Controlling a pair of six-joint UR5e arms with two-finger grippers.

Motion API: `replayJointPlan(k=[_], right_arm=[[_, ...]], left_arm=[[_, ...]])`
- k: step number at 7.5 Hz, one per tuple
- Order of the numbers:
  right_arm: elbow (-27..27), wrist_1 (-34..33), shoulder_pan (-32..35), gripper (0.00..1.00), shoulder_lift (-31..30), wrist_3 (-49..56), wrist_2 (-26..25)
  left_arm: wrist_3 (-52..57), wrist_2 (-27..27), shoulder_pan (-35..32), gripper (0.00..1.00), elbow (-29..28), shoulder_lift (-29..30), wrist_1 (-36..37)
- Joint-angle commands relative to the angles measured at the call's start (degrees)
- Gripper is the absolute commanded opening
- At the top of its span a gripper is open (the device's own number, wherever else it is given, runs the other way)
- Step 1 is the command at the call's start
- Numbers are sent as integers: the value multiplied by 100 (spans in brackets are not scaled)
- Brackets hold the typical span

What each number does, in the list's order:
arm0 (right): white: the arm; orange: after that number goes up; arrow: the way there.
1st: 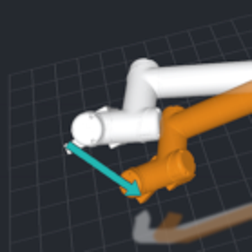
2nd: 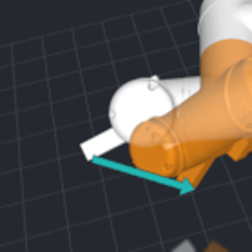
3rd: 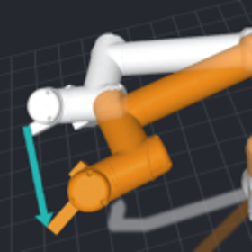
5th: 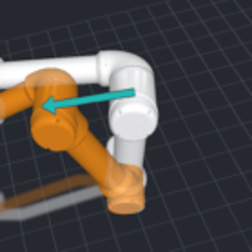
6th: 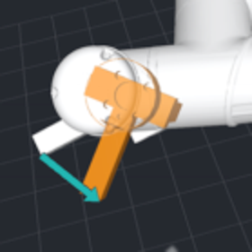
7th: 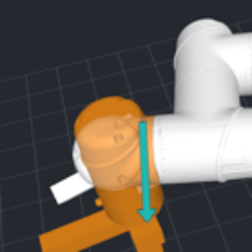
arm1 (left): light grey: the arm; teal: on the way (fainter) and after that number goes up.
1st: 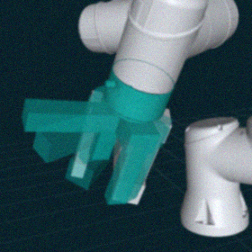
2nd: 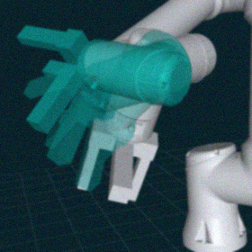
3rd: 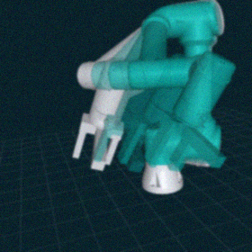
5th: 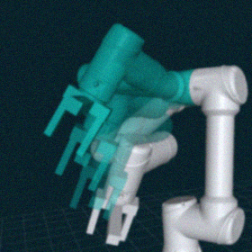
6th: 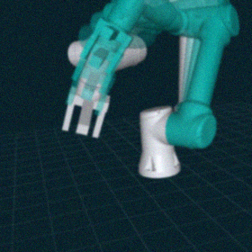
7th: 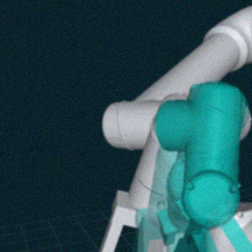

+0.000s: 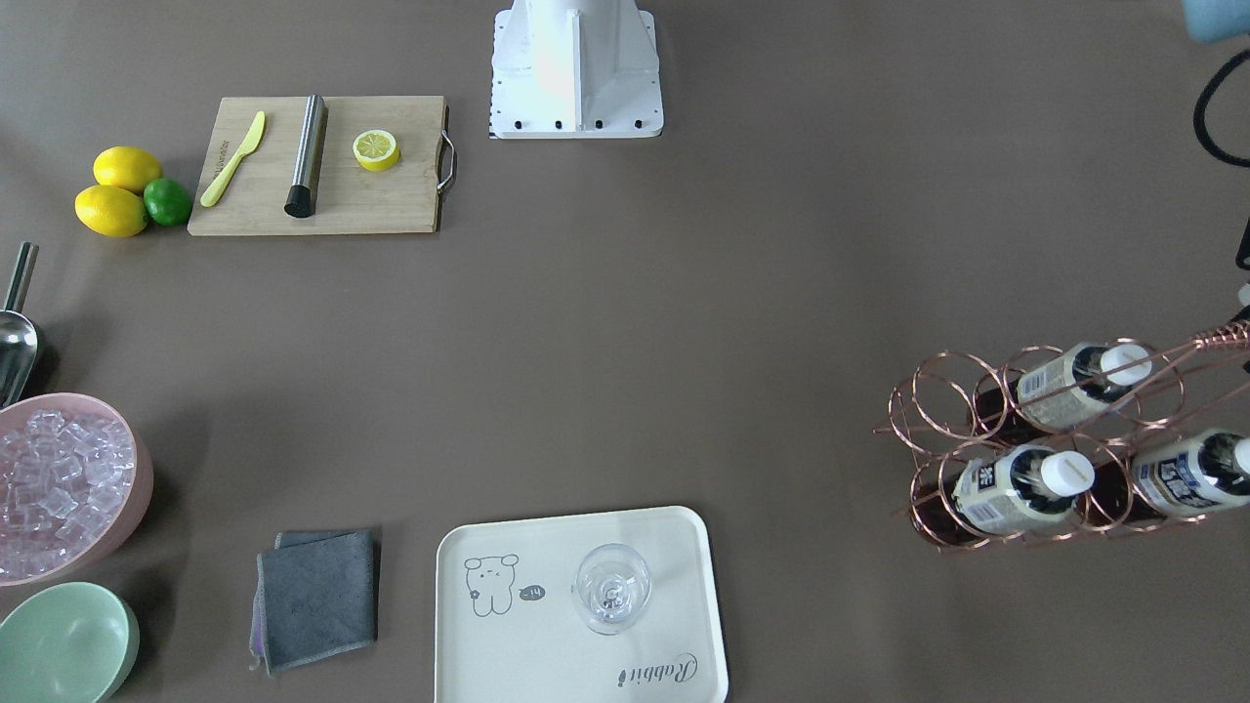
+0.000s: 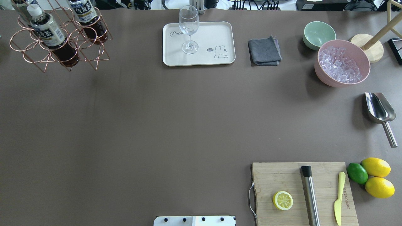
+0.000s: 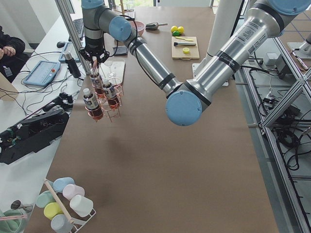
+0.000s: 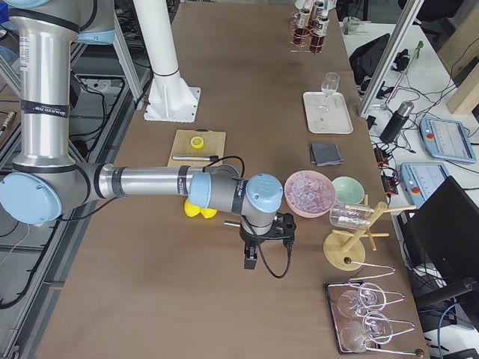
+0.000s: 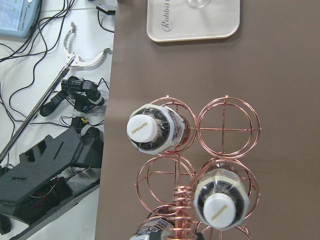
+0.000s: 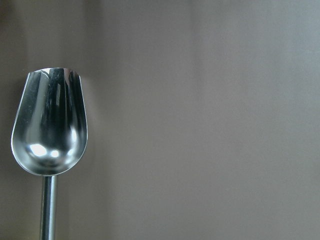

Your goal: Take tea from basket to plate

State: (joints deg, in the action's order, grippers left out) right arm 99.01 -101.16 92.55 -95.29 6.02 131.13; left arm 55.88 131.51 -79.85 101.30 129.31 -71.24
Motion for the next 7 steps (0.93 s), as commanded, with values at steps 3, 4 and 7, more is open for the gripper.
replayJointPlan(k=[3, 4, 7], right_arm=[[-5, 9, 0, 100, 28, -22, -9], [74, 174, -26, 100, 72, -31, -17], [144, 509, -351, 100, 177, -835, 70]], left_arm=[[-2005, -3, 187, 0, 2119, -1405, 374], [-2515, -12, 424, 0, 2427, -1809, 357], [-3643, -29, 1057, 0, 2570, -1700, 339]])
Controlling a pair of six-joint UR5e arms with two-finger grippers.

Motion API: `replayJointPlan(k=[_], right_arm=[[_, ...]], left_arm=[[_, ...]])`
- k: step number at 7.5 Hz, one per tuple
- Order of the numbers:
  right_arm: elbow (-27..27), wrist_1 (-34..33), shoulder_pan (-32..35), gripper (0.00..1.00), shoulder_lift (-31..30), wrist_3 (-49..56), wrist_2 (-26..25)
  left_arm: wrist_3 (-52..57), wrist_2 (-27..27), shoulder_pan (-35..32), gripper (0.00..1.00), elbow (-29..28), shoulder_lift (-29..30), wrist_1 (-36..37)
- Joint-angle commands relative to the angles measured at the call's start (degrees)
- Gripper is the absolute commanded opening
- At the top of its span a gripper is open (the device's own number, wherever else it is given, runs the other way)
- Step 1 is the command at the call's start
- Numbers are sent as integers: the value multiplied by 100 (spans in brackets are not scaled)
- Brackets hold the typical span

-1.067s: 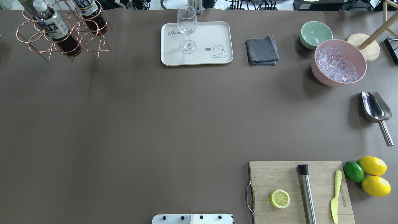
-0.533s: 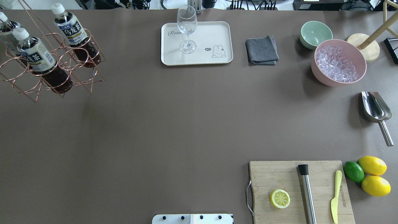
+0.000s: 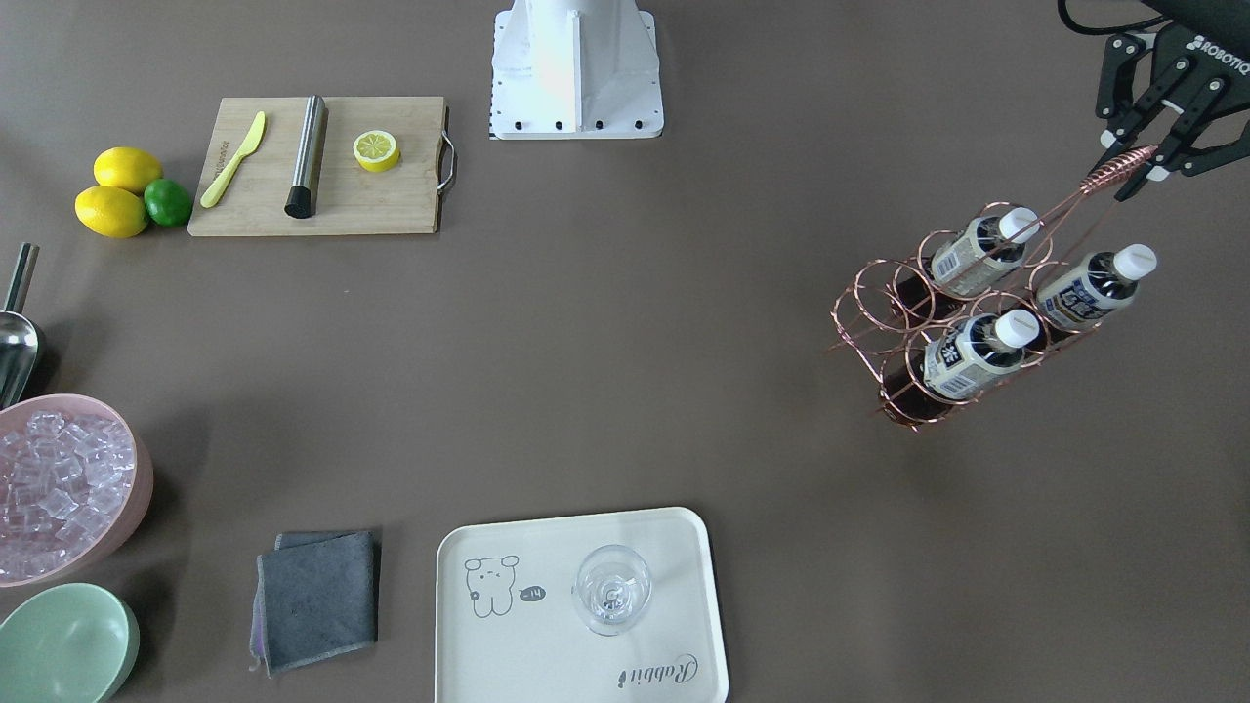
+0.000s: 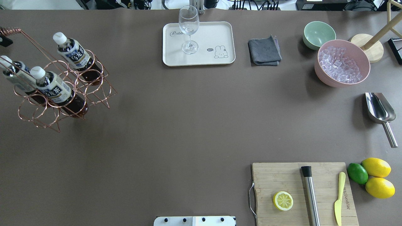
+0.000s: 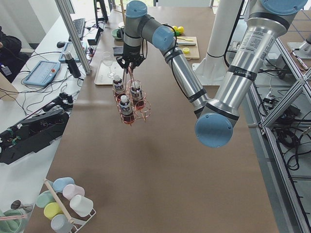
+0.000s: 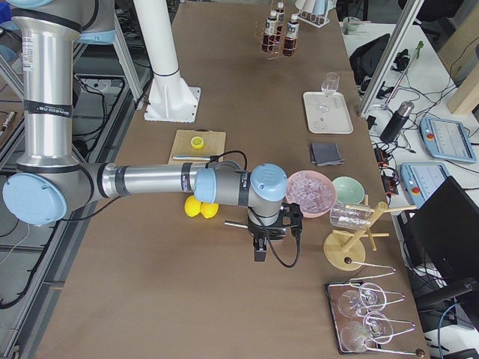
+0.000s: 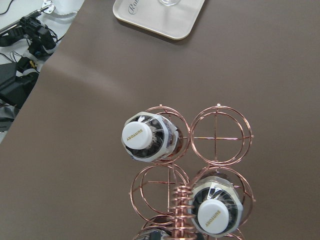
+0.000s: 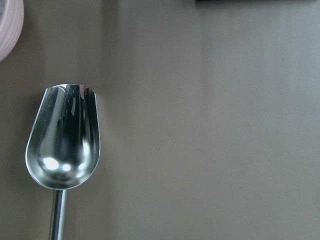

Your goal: Take tea from basket to plate

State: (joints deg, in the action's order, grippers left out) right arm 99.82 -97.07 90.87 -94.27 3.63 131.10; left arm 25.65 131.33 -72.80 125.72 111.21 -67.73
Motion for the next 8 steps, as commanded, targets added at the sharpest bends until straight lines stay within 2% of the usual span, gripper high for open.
replayJointPlan(k=[1, 2, 4, 6, 8], right_arm=[[186, 100, -236, 100, 146, -775, 196], [274, 100, -341, 100, 172, -951, 284], [485, 92, -796, 100, 486, -1861, 232], [495, 92, -869, 100, 681, -1963, 293], [486, 39, -1314, 99, 1005, -2424, 730]], left_arm=[[-753, -29, 642, 0, 120, 355, -12], [-902, -177, 984, 0, 146, 715, -30], [-956, -887, 2029, 0, 234, 1277, -65], [-948, -1127, 2575, 0, 77, 1735, -65], [-948, -1538, 3077, 0, -82, 2149, -30]])
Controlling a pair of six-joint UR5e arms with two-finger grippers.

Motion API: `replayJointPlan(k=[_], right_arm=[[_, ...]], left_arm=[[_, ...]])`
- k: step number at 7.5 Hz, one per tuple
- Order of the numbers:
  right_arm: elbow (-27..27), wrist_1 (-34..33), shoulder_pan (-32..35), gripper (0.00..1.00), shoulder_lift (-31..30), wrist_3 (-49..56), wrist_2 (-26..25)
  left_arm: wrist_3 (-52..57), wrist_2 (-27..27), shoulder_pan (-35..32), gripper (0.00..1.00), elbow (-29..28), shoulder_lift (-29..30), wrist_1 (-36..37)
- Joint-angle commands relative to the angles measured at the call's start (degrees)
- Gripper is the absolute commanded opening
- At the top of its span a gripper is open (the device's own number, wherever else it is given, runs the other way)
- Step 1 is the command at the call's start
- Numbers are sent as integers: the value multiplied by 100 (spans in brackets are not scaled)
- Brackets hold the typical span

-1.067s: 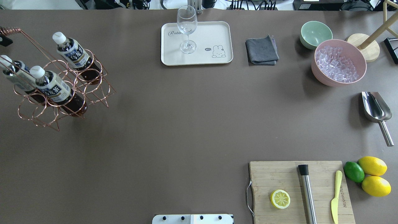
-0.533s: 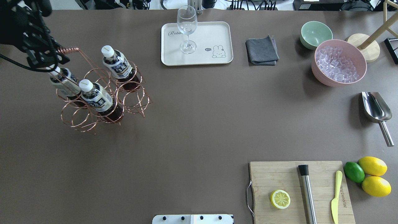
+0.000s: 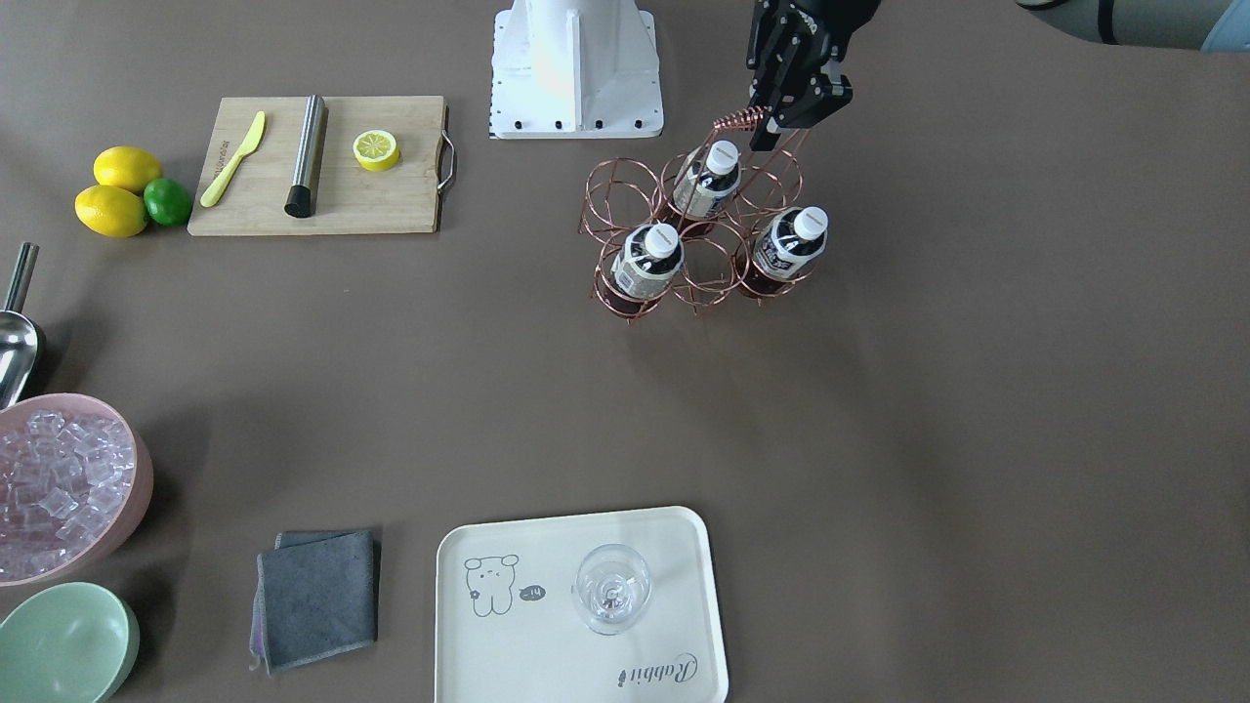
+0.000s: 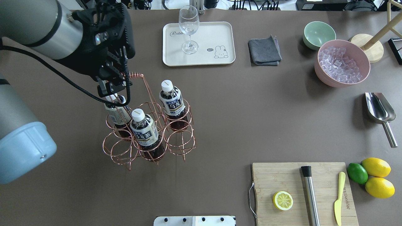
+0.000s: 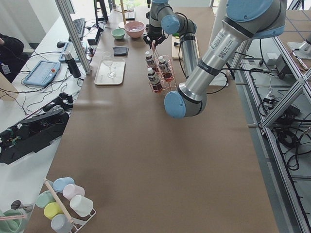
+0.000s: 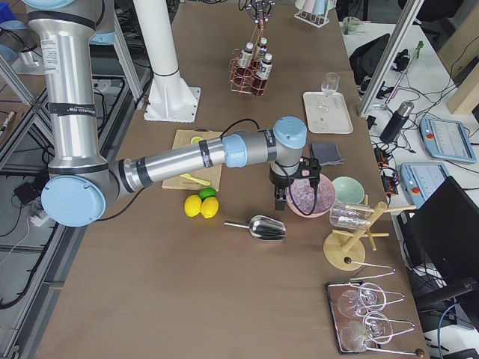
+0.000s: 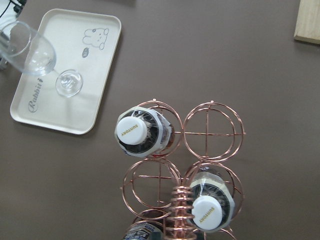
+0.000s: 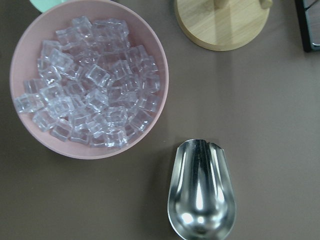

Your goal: Take tea from basket to plate

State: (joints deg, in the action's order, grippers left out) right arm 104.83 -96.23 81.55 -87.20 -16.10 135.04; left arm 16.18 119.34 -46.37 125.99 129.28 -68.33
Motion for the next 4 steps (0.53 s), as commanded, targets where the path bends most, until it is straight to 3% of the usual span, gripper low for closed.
replayJointPlan(k=[1, 4], right_arm=[[97, -36, -637, 100, 666, -1499, 365], [493, -300, -1332, 100, 1082, -2929, 365]], left_arm=[[-9, -367, 619, 0, -179, 492, 30], [-9, -385, 893, 0, -477, 878, 4]])
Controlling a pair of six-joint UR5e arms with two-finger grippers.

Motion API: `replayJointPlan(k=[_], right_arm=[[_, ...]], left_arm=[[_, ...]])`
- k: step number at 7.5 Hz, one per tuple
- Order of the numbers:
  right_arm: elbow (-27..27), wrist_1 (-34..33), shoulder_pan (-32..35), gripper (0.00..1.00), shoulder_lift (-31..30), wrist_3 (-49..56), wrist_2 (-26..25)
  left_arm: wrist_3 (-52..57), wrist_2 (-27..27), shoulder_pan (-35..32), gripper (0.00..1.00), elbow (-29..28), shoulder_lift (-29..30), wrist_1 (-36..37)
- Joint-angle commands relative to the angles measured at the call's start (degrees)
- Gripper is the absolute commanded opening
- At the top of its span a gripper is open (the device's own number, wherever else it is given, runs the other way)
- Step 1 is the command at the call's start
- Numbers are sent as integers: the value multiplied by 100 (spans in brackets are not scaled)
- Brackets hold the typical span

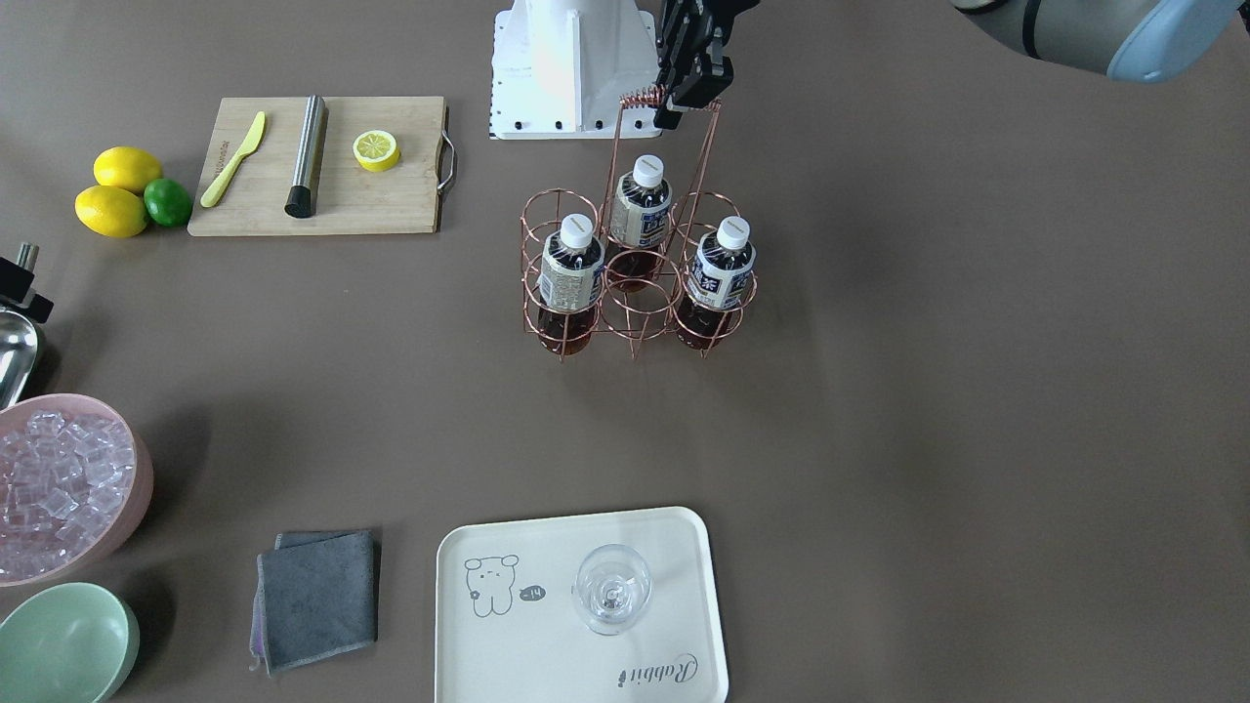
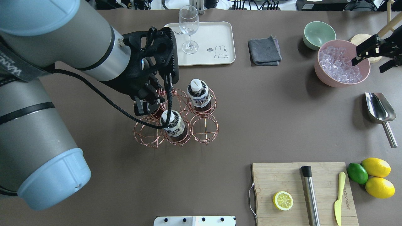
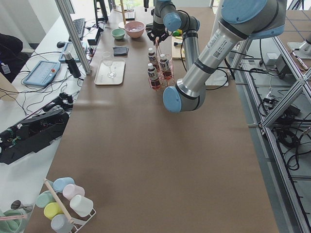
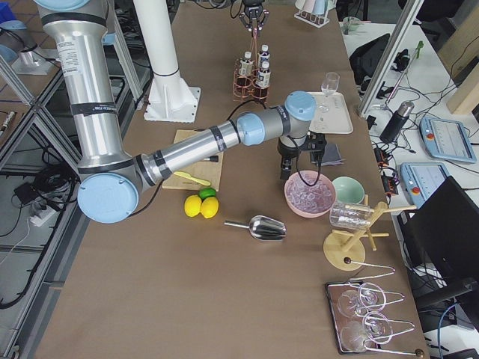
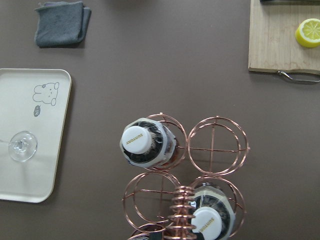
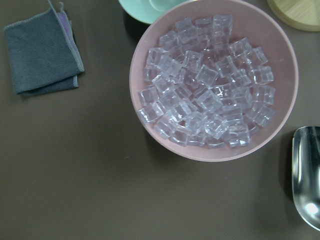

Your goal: Take tea from basket to plate

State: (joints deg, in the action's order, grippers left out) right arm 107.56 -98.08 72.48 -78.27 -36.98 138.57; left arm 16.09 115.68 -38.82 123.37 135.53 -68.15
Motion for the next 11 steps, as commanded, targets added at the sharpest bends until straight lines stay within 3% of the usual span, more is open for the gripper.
replayJointPlan(k=[1, 3, 5, 7, 11], right_arm=[[221, -184, -732, 100, 659, -1742, 4], [204, -343, -1347, 100, 1347, -2839, -67], [204, -483, -1831, 100, 1874, -3619, -128], [38, -632, -2219, 100, 2357, -3938, -146], [-173, -774, -2721, 98, 2956, -4649, -672]], left_arm=[[-1, -28, 147, 0, -556, 515, -23], [-1, -20, 252, 0, -822, 702, -40], [8, -28, 261, 0, -840, 476, -355], [8, -28, 270, 0, -980, 404, -533], [26, -20, 261, 0, -981, 395, -533]])
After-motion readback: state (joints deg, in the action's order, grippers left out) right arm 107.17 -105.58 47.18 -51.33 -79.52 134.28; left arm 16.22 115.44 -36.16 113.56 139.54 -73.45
